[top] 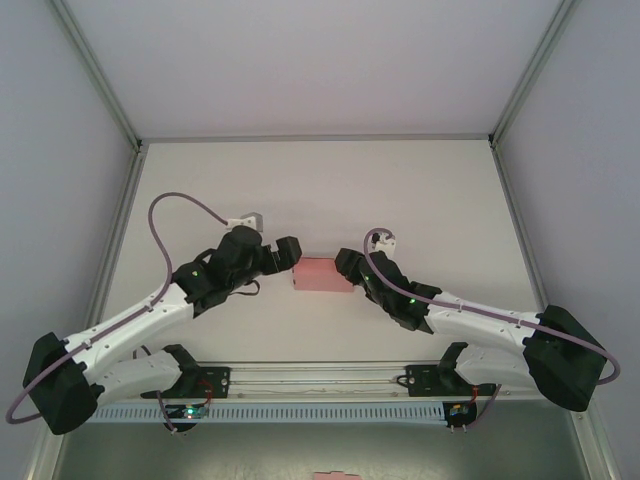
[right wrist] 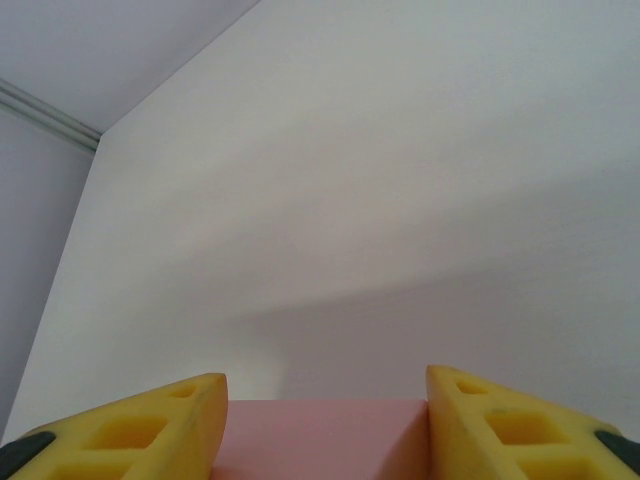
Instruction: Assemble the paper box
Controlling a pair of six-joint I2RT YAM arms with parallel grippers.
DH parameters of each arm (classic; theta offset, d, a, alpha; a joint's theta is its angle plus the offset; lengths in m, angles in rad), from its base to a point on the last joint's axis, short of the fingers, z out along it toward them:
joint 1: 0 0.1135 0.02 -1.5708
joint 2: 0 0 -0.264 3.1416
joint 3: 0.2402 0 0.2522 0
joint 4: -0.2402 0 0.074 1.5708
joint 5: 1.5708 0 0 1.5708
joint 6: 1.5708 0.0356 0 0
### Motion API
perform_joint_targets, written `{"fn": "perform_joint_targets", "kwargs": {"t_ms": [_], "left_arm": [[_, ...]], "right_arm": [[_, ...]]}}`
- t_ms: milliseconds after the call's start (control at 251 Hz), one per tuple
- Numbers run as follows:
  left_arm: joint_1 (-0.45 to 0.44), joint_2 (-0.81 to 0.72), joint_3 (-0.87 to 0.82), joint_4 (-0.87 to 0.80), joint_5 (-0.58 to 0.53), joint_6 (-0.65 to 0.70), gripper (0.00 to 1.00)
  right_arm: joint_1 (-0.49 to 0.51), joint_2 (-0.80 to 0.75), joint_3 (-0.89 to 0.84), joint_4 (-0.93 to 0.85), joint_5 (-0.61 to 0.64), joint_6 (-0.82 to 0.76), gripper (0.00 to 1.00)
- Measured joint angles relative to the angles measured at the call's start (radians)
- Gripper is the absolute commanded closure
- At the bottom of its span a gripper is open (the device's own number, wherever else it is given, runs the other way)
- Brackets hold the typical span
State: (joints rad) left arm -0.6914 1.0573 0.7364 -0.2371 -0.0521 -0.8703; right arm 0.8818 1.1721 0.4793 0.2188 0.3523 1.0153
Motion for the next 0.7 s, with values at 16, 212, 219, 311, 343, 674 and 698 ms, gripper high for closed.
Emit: {"fn": "perform_joint_targets", "kwargs": {"t_ms": [16,212,219,311,343,674,698], "left_arm": [[0.005,0.004,-0.005,0.009,0.006,-0.011,0.0],[0.041,0.13,-0.043,0.15,0.101,-0.11,0.08],[0.043,0.135,-0.046,0.156,0.105,-0.112,0.09],[0.06,0.175,-0.104,0.248,0.14,-0.154,0.14],[0.064,0.182,-0.127,0.281,0.152,-0.172,0.17],[0.065,0.215,-0.227,0.577,0.233,-0.27,0.58],[0.065,0.216,-0.237,0.604,0.235,-0.277,0.6]], "right_arm": [[0.0,0.0,0.0,0.0,0.0,0.0,0.51],[0.0,-0.001,-0.003,0.002,0.002,0.0,0.52],[0.0,-0.001,-0.003,0.002,0.002,0.0,0.52],[0.0,-0.001,-0.004,0.004,0.002,0.0,0.52],[0.0,-0.001,-0.004,0.004,0.002,-0.001,0.52],[0.005,-0.006,-0.029,0.04,0.003,0.0,0.61],[0.005,-0.007,-0.033,0.044,0.003,0.0,0.62]]}}
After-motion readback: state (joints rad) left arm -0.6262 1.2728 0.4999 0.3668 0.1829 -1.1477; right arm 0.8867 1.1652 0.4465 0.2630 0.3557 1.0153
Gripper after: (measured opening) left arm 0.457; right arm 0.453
